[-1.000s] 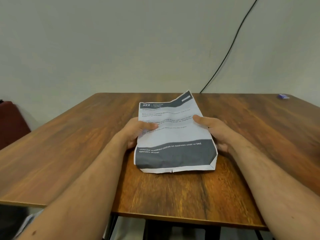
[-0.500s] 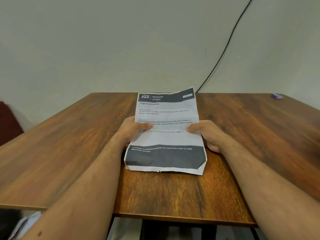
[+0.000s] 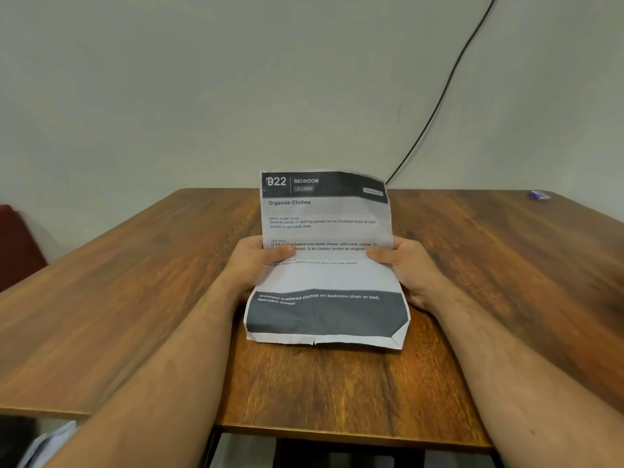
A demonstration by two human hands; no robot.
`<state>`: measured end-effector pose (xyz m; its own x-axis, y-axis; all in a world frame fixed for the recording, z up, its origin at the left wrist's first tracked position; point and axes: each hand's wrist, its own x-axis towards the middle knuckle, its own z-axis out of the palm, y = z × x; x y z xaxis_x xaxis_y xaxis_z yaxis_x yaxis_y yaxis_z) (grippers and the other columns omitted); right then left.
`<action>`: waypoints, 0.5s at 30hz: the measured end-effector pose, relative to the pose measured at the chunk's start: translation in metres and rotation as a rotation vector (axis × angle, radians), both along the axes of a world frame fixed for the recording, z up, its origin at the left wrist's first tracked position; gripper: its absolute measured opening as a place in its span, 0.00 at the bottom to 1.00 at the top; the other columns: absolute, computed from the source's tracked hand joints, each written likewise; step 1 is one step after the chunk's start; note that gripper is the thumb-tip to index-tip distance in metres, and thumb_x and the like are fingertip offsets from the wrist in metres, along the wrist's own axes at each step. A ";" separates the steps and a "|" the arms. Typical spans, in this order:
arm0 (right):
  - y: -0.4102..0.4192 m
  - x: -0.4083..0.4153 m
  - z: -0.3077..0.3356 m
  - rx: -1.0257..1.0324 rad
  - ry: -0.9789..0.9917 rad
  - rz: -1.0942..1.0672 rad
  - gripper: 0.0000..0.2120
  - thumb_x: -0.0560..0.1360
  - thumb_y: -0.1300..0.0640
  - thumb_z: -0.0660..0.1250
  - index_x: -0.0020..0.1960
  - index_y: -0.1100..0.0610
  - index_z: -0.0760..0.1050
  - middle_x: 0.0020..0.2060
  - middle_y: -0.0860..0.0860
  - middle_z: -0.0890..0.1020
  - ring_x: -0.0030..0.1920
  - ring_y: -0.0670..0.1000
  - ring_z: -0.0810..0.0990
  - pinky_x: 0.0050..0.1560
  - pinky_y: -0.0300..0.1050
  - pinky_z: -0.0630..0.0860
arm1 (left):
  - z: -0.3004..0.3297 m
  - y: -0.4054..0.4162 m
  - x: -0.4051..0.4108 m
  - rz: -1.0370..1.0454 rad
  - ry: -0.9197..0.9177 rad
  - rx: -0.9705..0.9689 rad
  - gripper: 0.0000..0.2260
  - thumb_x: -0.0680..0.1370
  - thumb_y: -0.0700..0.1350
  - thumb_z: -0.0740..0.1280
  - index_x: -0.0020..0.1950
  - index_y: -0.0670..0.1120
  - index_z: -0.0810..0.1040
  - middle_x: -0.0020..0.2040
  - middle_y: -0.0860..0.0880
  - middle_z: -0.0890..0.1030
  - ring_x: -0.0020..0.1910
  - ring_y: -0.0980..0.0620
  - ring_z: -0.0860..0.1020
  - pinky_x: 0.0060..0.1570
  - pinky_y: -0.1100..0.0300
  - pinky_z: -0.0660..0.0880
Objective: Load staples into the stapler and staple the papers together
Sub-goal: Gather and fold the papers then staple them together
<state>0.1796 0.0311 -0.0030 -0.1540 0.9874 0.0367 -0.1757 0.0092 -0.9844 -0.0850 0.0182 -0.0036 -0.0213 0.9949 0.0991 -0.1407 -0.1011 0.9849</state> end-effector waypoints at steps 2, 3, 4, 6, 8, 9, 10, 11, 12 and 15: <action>-0.001 0.000 0.001 0.010 0.042 -0.007 0.10 0.77 0.71 0.66 0.53 0.62 0.83 0.50 0.60 0.87 0.46 0.57 0.88 0.48 0.52 0.85 | 0.001 -0.002 0.001 -0.012 -0.025 -0.008 0.08 0.76 0.29 0.69 0.51 0.39 0.83 0.43 0.46 0.88 0.39 0.49 0.87 0.36 0.59 0.82; -0.002 0.000 0.001 0.014 0.064 0.005 0.11 0.77 0.72 0.64 0.52 0.62 0.83 0.49 0.60 0.87 0.45 0.57 0.87 0.49 0.54 0.85 | 0.001 -0.003 0.000 -0.017 -0.033 -0.006 0.09 0.76 0.28 0.68 0.52 0.39 0.83 0.43 0.46 0.88 0.39 0.48 0.87 0.36 0.59 0.83; -0.003 0.000 0.002 0.018 0.076 0.023 0.12 0.77 0.72 0.64 0.51 0.62 0.83 0.49 0.60 0.87 0.45 0.58 0.87 0.51 0.56 0.84 | 0.001 -0.004 0.000 -0.019 -0.034 0.004 0.10 0.76 0.28 0.68 0.53 0.38 0.82 0.44 0.46 0.88 0.41 0.48 0.87 0.37 0.58 0.83; -0.004 0.000 0.002 0.037 0.067 0.064 0.11 0.74 0.70 0.67 0.54 0.64 0.84 0.51 0.64 0.86 0.47 0.61 0.84 0.56 0.60 0.80 | 0.002 -0.004 -0.002 -0.018 -0.034 0.033 0.12 0.74 0.26 0.69 0.55 0.37 0.82 0.45 0.45 0.88 0.42 0.47 0.87 0.38 0.58 0.83; -0.004 0.001 0.000 0.060 0.063 0.072 0.13 0.72 0.70 0.69 0.54 0.63 0.85 0.51 0.65 0.86 0.46 0.61 0.84 0.53 0.59 0.81 | 0.003 -0.006 -0.001 -0.055 -0.037 0.040 0.16 0.70 0.27 0.71 0.57 0.36 0.81 0.48 0.44 0.88 0.44 0.46 0.87 0.40 0.56 0.83; -0.004 0.001 0.000 0.069 0.063 0.061 0.13 0.72 0.72 0.69 0.53 0.62 0.85 0.49 0.63 0.87 0.44 0.60 0.85 0.49 0.56 0.83 | 0.003 -0.007 -0.001 -0.086 -0.038 0.031 0.19 0.68 0.28 0.73 0.58 0.37 0.81 0.50 0.42 0.88 0.45 0.45 0.87 0.41 0.55 0.84; -0.004 0.002 0.000 0.080 0.062 0.058 0.14 0.72 0.74 0.69 0.53 0.61 0.84 0.48 0.62 0.87 0.43 0.59 0.86 0.46 0.53 0.85 | 0.002 -0.007 -0.001 -0.107 -0.030 0.023 0.20 0.66 0.29 0.74 0.58 0.37 0.81 0.52 0.41 0.87 0.47 0.43 0.87 0.43 0.54 0.84; -0.006 0.003 0.000 0.088 0.060 0.063 0.15 0.72 0.74 0.68 0.53 0.61 0.83 0.48 0.60 0.87 0.44 0.59 0.87 0.45 0.52 0.85 | 0.002 -0.008 0.000 -0.112 -0.010 0.025 0.21 0.66 0.28 0.74 0.58 0.36 0.81 0.53 0.41 0.87 0.49 0.43 0.87 0.44 0.53 0.84; -0.007 0.003 0.000 0.101 0.055 0.071 0.15 0.72 0.75 0.68 0.53 0.61 0.83 0.49 0.60 0.87 0.46 0.58 0.87 0.46 0.52 0.85 | 0.001 -0.008 0.002 -0.097 0.021 0.036 0.20 0.67 0.26 0.74 0.58 0.36 0.82 0.52 0.42 0.87 0.49 0.43 0.87 0.44 0.54 0.84; -0.010 0.000 0.002 0.130 0.026 0.061 0.11 0.75 0.71 0.67 0.47 0.61 0.86 0.45 0.60 0.87 0.41 0.56 0.86 0.43 0.47 0.84 | 0.002 -0.011 0.006 -0.010 0.113 0.103 0.17 0.68 0.24 0.73 0.53 0.37 0.84 0.46 0.46 0.88 0.43 0.49 0.87 0.39 0.59 0.83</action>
